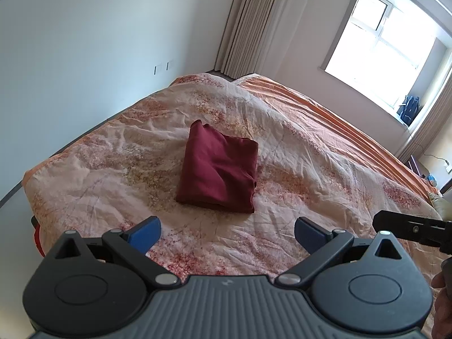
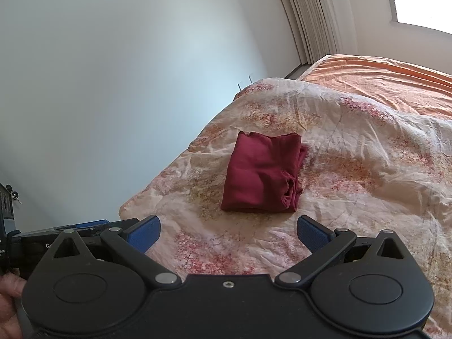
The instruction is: Fold small clothes
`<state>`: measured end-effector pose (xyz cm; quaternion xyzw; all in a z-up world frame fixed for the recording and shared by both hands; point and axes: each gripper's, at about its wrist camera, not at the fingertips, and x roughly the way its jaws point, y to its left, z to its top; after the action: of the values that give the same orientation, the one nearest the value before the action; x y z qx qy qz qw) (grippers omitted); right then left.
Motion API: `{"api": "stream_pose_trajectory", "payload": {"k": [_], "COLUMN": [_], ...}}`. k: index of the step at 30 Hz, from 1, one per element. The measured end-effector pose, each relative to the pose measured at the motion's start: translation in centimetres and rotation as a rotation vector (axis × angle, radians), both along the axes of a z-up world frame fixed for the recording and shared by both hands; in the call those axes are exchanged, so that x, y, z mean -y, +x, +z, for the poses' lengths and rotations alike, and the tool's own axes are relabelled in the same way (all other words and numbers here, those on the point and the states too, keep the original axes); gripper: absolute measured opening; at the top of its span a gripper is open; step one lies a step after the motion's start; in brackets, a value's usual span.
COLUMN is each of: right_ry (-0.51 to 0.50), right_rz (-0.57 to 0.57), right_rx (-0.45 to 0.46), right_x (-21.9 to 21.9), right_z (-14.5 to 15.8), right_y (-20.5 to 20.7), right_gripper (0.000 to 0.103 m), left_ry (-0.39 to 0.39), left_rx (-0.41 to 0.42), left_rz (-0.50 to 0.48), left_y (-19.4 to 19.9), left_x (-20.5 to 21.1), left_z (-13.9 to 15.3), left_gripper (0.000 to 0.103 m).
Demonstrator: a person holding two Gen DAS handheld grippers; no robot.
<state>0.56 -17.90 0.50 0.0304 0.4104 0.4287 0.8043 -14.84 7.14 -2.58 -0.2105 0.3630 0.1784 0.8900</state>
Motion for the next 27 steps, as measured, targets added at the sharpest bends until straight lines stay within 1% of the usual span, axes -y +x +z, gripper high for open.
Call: {"api": "stream_pose_trajectory", "payload": {"k": [27], "right_ry": [0.014], "right_rz": [0.012], "right_rx": [0.003], "right_x": [0.06], "right_z": [0.12], "right_y": [-0.05], "right_gripper": [0.102], "left_ry": [0.009], "left_rx": [0.015], "left_rz": [0.010], "left_y": [-0.62], "left_x": [0.27], "left_z": [0.46], "left_gripper": [0.103]}}
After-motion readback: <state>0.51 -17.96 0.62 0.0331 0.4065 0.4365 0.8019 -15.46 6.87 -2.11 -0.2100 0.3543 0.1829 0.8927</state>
